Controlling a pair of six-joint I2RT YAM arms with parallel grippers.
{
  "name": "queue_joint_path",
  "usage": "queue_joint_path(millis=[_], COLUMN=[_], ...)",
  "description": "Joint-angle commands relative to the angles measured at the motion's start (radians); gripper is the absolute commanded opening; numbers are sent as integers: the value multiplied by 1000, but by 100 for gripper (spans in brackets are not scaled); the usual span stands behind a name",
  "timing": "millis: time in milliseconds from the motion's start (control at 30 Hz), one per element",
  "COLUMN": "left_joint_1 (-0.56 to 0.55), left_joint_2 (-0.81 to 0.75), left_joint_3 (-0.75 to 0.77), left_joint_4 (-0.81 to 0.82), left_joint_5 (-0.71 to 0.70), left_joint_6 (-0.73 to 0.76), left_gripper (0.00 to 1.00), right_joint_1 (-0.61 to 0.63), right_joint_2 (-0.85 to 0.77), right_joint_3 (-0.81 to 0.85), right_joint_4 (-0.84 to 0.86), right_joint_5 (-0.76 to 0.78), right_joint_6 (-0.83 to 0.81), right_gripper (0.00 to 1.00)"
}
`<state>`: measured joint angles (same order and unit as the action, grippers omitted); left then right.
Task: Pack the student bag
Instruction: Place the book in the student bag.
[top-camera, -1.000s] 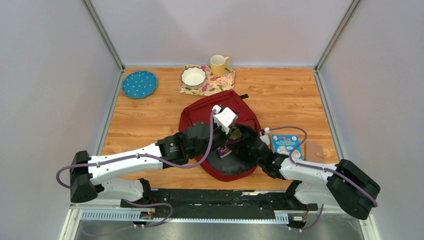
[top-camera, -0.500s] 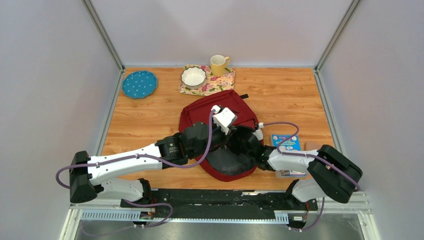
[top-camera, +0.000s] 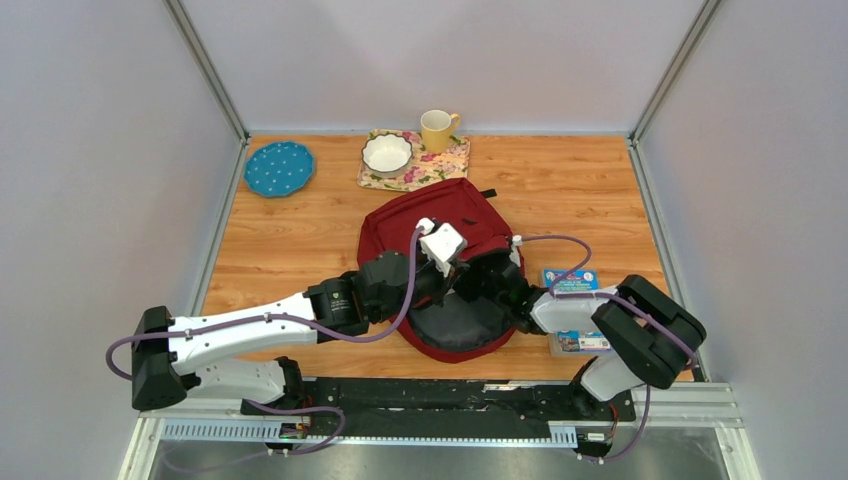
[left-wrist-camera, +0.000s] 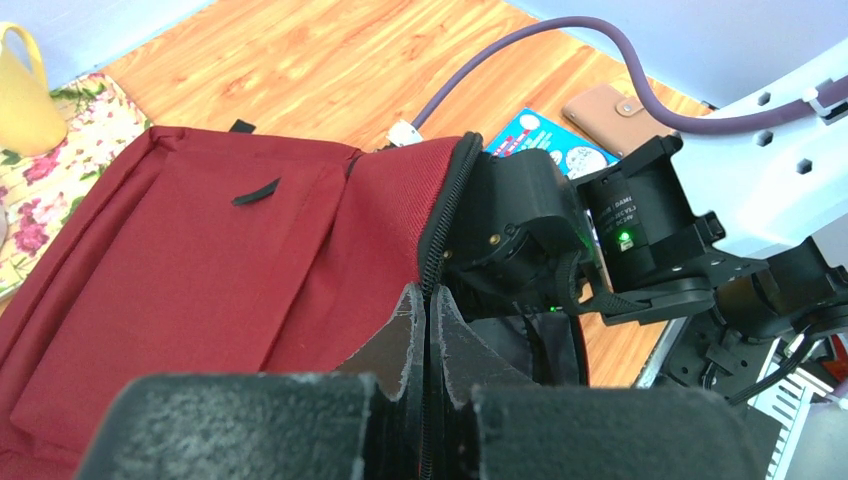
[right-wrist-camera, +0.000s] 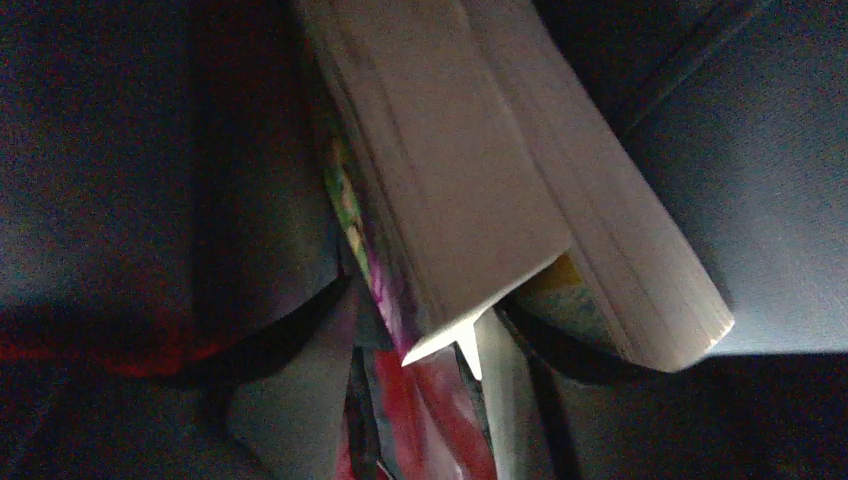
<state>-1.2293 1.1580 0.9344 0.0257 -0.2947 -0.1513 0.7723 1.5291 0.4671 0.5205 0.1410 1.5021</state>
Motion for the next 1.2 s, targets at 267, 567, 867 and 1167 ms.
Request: queue_joint_path(millis=[267,567,867,1167], left_joint_1=[-7,-7,-6,-7], left_joint_2=[-15,-21,-15,-113], left_joint_3=[-11,-17,-3,-39], left_joint_4=[46,2,-139,-147], left_joint_5=[-27,-27,198,140], left_joint_6=[-22,-42,-126,-159], left_gripper=[0,0,70,72], right_joint_1=[-7,-7,-8,-25], right_joint_2=[-518,-1069,-1379,-1002], right_joint_3=[-58,-82,95,289], right_joint_4=[-493,-1039,-1425,-1487], right_joint_5=[-8,78,386,505], right_joint_6=[-310,-371,-473,-666], right_gripper=[69,69,79,88])
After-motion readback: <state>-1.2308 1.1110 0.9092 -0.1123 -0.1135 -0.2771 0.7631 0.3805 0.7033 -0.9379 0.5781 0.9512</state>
